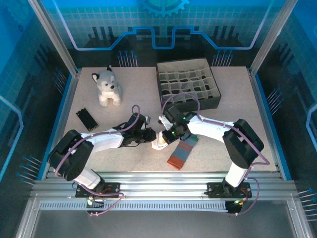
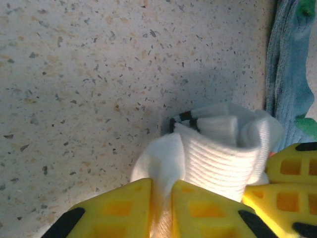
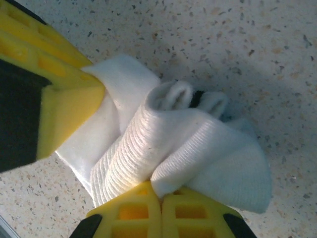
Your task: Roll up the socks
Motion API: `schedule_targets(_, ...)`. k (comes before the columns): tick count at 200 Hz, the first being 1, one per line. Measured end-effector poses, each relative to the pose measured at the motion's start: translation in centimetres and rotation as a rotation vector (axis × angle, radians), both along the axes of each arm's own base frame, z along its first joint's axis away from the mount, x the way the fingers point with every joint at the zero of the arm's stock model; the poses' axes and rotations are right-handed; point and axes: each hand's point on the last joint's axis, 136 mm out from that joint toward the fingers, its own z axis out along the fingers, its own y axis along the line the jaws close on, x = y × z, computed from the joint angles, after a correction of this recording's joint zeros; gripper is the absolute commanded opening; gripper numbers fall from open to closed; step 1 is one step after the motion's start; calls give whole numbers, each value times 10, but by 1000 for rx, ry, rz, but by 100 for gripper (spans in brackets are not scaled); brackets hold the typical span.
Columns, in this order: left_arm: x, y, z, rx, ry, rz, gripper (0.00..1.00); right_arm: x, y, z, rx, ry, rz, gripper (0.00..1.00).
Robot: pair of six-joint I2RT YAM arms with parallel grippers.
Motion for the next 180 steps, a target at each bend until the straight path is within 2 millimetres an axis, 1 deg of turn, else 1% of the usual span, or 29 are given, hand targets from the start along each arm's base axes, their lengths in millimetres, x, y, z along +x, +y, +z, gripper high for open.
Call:
schedule_targets(16, -1, 2, 10, -8, -13, -2, 26, -1, 0, -4, -34, -2, 10, 0)
schedule_targets(40, -1, 7, 36, -42, -56, 11, 29, -3, -4, -11, -69, 6, 13, 0)
schedule_targets(55, -3, 11, 51, -69, -85, 21, 24, -3, -5, -11, -72, 6, 15, 0)
schedule_targets(69, -8, 10, 56, -106, -83, 29, 18, -3, -4, -11, -71, 6, 15, 0)
schedule_targets(85, -16, 5, 49, -137, -55, 30, 13, -4, -4, -11, -69, 8, 16, 0)
schedule_targets(101, -24, -7, 36, -158, -5, 22, 8, -4, -4, -11, -68, 8, 16, 0)
schedule_targets(124, -26, -25, 16, -184, 60, 29, 5, -4, -3, -11, -64, 9, 17, 0)
schedule_targets(142, -25, -30, 0, -186, 100, 51, 4, -4, -2, -11, -58, 10, 15, 0)
schedule_targets(156, -25, -31, -11, -180, 130, 68, 4, -4, -2, -11, -57, 11, 12, 4)
schedule_targets(166, -24, -32, -15, -174, 140, 71, 3, -4, -2, -12, -55, 13, 9, 7)
schedule_targets(174, -23, -33, -16, -172, 143, 72, 3, -4, -2, -12, -53, 15, 4, 14)
schedule_targets(180, -22, -34, -16, -171, 145, 71, 3, -5, -2, -12, -50, 17, 0, 21)
